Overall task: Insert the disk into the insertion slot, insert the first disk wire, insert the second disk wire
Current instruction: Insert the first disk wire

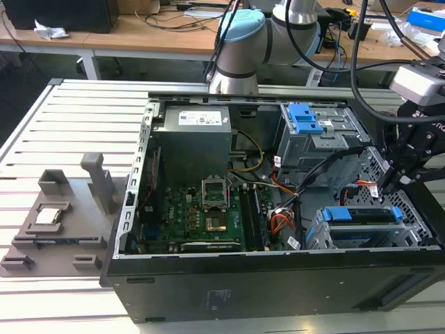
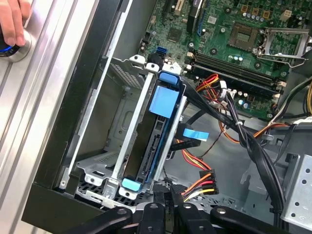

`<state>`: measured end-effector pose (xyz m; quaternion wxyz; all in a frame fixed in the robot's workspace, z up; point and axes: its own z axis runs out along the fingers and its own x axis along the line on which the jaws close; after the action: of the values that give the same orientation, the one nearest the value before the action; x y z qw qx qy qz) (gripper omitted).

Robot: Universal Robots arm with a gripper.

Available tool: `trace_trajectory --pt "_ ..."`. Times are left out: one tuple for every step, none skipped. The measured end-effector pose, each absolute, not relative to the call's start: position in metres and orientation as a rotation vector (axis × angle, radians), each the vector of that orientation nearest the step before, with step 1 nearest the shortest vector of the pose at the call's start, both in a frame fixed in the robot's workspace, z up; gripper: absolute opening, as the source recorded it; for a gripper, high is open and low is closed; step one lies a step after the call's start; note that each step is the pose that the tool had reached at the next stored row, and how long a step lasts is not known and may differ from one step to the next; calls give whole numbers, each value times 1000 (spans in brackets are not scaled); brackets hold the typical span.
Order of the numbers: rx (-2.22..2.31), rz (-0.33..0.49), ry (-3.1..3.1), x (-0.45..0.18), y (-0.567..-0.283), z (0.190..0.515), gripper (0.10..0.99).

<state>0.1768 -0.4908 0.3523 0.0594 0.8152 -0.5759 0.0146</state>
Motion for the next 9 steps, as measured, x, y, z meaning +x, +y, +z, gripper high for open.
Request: trace_trajectory --pt "2468 44 -1744 177 -491 352 165" --pt "2468 45 -1744 177 -491 352 165" --pt "2468 45 -1744 177 -491 352 165" --pt "2468 45 -1743 176 -491 352 165" --pt "2468 45 -1743 173 -491 352 165" --pt "2468 45 -1744 167 -491 352 165" --pt "2468 45 -1744 162 -491 352 165" --pt "2468 45 -1744 160 -491 352 165" --pt "2468 45 -1744 156 -491 352 165"
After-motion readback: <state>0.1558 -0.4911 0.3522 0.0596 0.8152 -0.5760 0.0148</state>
